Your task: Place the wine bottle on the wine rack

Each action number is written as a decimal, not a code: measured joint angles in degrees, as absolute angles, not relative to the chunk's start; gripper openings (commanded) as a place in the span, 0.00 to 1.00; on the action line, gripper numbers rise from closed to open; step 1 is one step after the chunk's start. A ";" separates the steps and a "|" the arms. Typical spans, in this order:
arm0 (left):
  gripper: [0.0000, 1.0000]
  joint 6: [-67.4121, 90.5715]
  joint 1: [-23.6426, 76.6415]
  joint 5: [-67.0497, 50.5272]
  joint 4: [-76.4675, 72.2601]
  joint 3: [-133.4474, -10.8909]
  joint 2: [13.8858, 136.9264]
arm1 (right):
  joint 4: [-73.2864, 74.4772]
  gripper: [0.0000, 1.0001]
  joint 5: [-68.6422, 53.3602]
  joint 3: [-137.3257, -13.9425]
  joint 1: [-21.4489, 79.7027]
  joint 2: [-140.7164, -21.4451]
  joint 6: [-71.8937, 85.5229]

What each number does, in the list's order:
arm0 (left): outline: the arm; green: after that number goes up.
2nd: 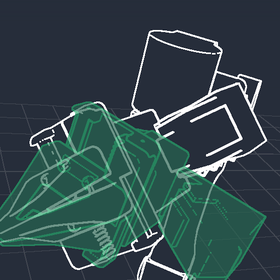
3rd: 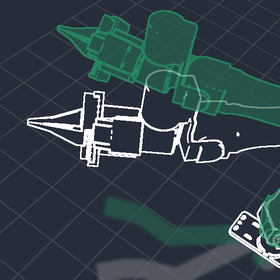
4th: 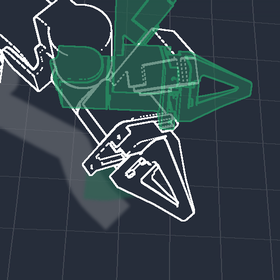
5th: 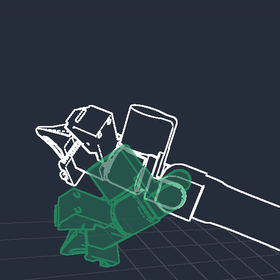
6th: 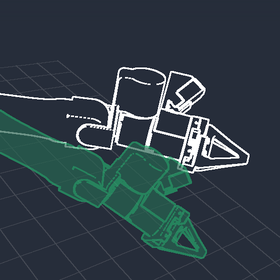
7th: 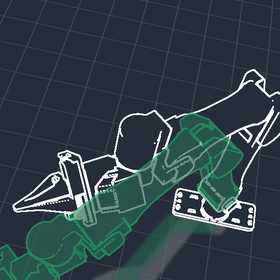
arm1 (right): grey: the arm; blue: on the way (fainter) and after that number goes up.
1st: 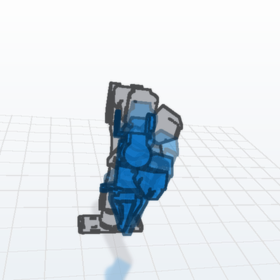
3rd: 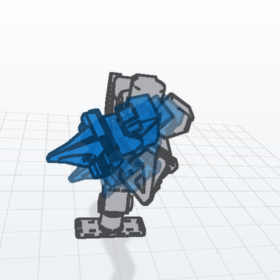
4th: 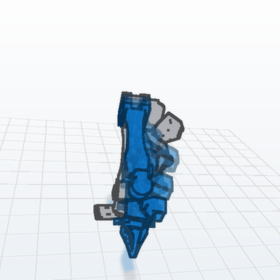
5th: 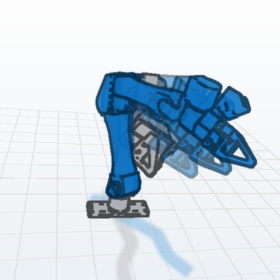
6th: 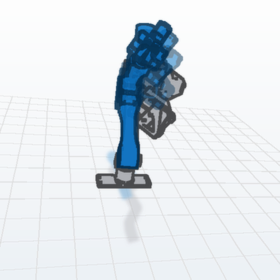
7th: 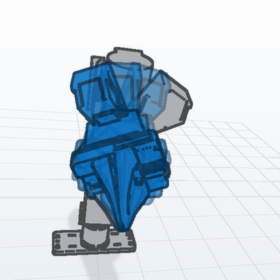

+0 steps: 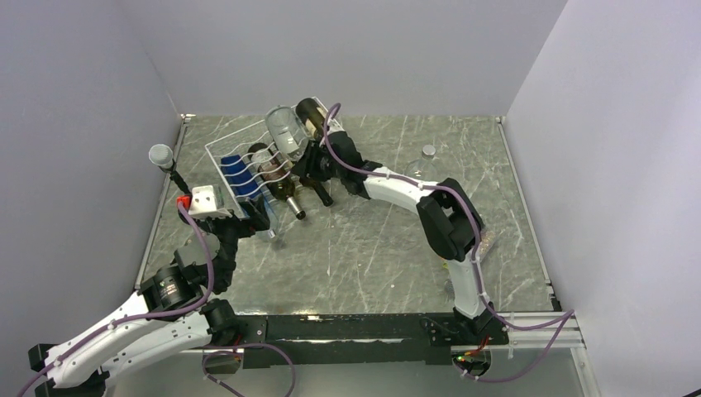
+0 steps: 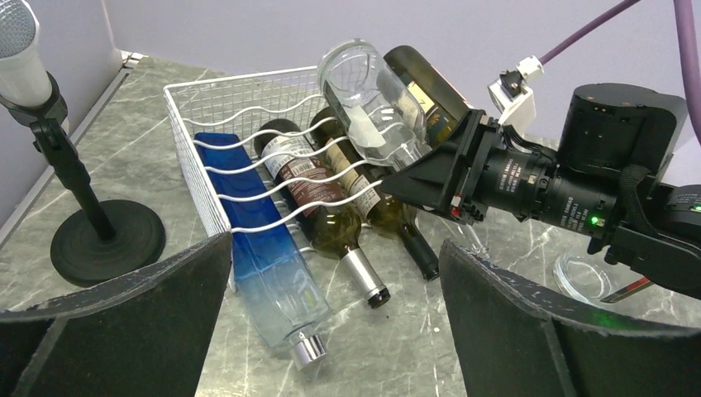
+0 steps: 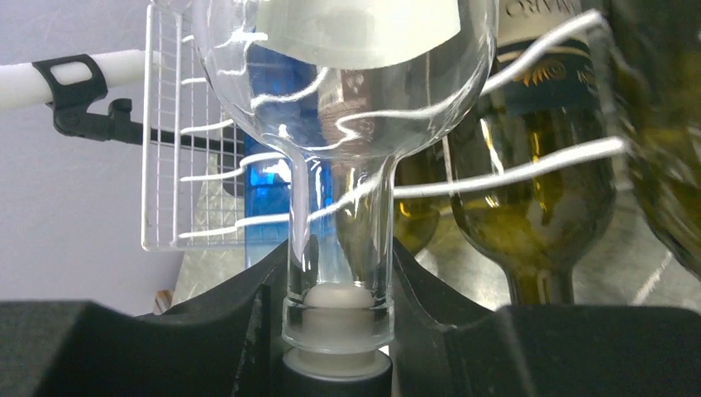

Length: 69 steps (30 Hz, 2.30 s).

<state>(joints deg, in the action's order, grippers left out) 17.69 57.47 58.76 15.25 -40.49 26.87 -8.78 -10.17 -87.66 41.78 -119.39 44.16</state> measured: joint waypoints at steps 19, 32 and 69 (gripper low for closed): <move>0.99 17.69 57.43 58.70 15.22 -40.49 26.85 | -8.19 1.00 -6.24 -82.56 42.63 -116.57 44.01; 0.99 17.76 57.39 57.39 15.33 -40.49 26.83 | -5.48 1.00 -2.83 -73.97 43.22 -100.20 43.55; 0.99 30.74 57.34 27.81 17.91 -36.29 27.92 | 38.13 0.86 27.20 -71.85 27.09 -79.09 29.54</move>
